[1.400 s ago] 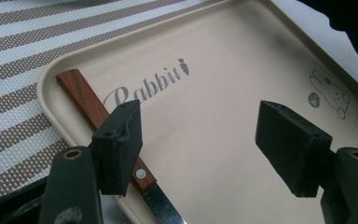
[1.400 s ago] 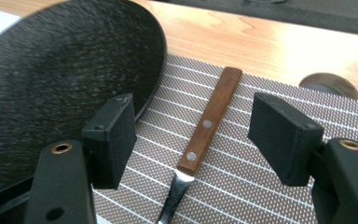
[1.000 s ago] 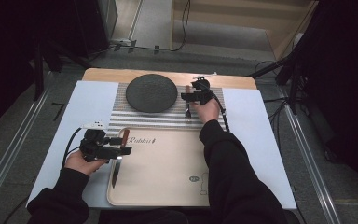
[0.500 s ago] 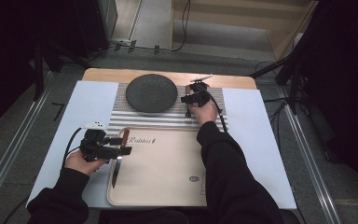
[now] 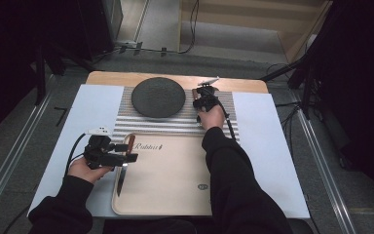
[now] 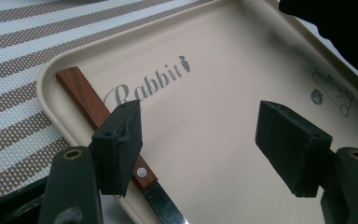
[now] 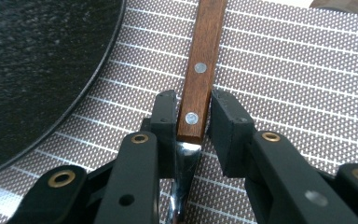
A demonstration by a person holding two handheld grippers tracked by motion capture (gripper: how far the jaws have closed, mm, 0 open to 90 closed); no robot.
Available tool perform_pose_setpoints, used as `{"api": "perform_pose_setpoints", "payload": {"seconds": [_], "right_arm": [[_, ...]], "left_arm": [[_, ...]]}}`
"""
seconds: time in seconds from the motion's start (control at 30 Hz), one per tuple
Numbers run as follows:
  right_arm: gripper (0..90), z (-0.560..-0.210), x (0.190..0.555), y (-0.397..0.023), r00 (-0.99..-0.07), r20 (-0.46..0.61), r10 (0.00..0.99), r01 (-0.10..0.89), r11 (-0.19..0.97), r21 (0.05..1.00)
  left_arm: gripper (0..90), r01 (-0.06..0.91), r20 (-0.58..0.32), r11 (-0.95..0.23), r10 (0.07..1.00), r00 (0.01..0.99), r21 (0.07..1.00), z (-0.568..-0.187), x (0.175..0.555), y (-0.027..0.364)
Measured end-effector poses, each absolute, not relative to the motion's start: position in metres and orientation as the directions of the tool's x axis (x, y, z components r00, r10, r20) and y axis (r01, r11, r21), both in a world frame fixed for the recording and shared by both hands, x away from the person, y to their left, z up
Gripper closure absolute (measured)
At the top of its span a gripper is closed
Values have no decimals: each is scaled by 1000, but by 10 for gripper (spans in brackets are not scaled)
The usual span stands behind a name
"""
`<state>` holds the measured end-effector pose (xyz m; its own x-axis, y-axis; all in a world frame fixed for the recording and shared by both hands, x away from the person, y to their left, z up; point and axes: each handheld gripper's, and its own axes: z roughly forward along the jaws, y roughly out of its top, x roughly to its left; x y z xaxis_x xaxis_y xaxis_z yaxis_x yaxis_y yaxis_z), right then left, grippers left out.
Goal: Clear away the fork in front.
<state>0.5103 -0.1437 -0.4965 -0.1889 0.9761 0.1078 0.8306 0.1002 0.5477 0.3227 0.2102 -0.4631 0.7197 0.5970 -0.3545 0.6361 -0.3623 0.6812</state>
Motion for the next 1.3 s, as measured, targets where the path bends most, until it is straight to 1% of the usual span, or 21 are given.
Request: {"api": "perform_pose_setpoints", "payload": {"seconds": [0.13, 0.27, 0.4, 0.47, 0.87, 0.97, 1.3], "right_arm": [[712, -497, 508, -138, -167, 69, 984, 825, 101, 556], [722, -499, 506, -138, -142, 77, 987, 817, 72, 573], [728, -499, 506, -136, -141, 67, 988, 817, 78, 571], [747, -499, 506, -137, -140, 73, 987, 819, 74, 569], [750, -495, 508, -147, -178, 98, 979, 829, 96, 551], [751, -491, 508, -153, -186, 124, 975, 833, 89, 547], [752, -470, 502, -165, -218, 152, 964, 804, 89, 587]], "left_arm": [[319, 636, -353, -362, 599, 719, 681, -463, 323, 210], [319, 633, -350, -366, 597, 722, 682, -462, 322, 210], [319, 635, -351, -364, 598, 720, 682, -463, 322, 211], [319, 634, -352, -363, 597, 721, 683, -463, 323, 211], [319, 637, -350, -363, 603, 717, 680, -463, 323, 212], [319, 637, -350, -366, 601, 718, 679, -464, 324, 212], [319, 640, -352, -365, 602, 716, 676, -464, 324, 210]]}}
